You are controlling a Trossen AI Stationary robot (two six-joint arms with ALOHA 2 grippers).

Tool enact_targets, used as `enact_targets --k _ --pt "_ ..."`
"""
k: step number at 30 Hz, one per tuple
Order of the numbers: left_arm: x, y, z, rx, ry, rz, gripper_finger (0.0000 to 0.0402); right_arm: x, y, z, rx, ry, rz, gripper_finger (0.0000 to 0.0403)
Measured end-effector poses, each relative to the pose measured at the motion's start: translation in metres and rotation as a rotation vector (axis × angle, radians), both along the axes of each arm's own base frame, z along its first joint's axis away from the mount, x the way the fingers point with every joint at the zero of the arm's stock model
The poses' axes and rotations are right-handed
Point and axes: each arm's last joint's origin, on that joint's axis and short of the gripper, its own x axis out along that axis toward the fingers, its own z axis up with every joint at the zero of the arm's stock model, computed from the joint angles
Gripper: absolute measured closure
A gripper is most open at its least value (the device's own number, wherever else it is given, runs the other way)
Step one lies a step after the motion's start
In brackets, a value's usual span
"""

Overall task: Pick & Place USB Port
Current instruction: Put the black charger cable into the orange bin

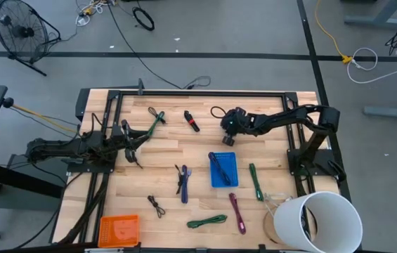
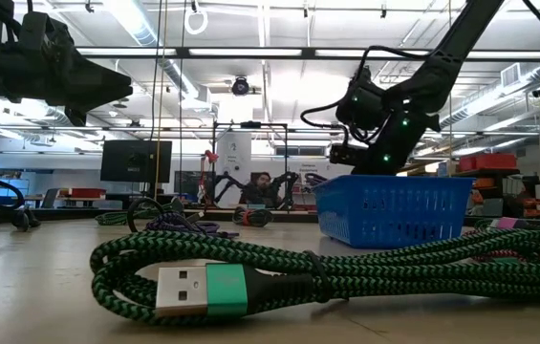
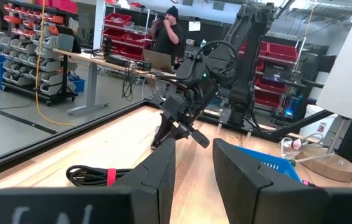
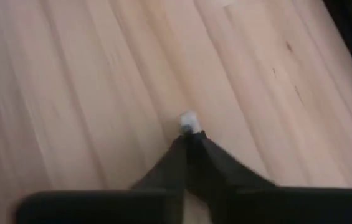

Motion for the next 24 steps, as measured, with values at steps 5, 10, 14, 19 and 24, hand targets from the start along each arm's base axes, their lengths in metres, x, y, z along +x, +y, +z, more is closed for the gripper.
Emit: enact_targets --k 5,10,14,19,24 --pt "0.0 0.0 0.0 0.0 -0.001 0.0 0.0289 0.0 0.0 0.002 0.028 -0.036 -0.031 0.0393" --pt "0.0 0.0 0.003 -0.004 -0.032 -0.006 0.0289 0.0 0.007 0.01 0.043 -0.065 -0.032 0.0396" --pt "0.0 0.0 0.004 -0.002 -0.05 -0.008 0.0289 0.002 0.022 0.03 0.038 -0.137 0.009 0.0396" --pt "0.0 0.0 0.005 -0.003 -0.058 -0.004 0.0289 0.002 0.047 0.068 0.017 -0.274 0.076 0.0396" --pt "0.0 0.0 0.006 -0.003 -0.063 -0.004 0.0289 -0.003 0.077 0.112 0.01 -0.483 0.157 0.0396"
